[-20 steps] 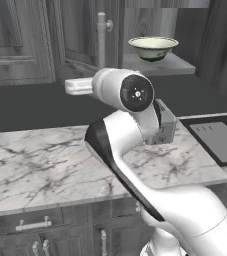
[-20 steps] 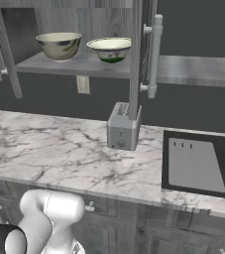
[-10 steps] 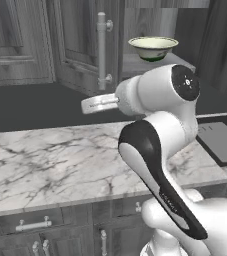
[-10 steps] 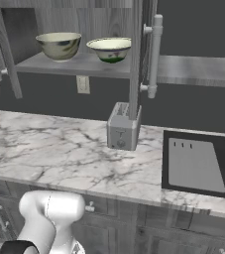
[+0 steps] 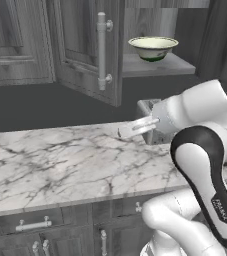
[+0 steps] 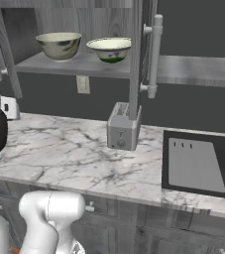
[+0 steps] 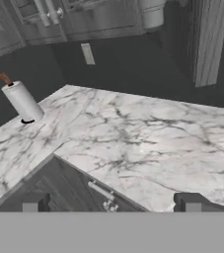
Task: Move the bowls from the cabinet to the plates on the dining table.
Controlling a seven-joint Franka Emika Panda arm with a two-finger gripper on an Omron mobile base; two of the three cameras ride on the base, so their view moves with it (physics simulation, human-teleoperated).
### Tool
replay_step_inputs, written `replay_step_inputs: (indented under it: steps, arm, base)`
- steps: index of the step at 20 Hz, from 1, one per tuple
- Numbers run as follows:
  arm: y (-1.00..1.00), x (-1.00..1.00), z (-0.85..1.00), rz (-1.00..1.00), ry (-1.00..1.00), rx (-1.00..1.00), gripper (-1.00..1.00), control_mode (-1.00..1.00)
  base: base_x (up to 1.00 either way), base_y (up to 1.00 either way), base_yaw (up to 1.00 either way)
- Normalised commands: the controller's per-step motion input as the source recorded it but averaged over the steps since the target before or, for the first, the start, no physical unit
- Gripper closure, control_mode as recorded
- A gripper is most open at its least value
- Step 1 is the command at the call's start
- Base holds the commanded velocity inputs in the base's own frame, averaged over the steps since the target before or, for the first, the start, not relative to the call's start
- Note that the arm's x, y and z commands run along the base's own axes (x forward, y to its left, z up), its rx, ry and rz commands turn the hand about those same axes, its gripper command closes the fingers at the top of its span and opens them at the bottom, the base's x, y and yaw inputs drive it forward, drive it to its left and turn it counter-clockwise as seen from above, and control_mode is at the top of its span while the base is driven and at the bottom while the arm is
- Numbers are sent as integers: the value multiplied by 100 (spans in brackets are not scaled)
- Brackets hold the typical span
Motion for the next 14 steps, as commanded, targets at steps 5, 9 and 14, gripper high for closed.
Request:
replay_step_inputs:
  steps: [5,9,14]
  arm:
    - [-68,11,9,10,0,8,-100,-100]
    - [-63,2,35,0,7,8,-100,-100]
    - [-54,15,41,-7,12,8,-100,-100]
  base:
    - [0,0,0]
    - [0,0,0]
    - [0,0,0]
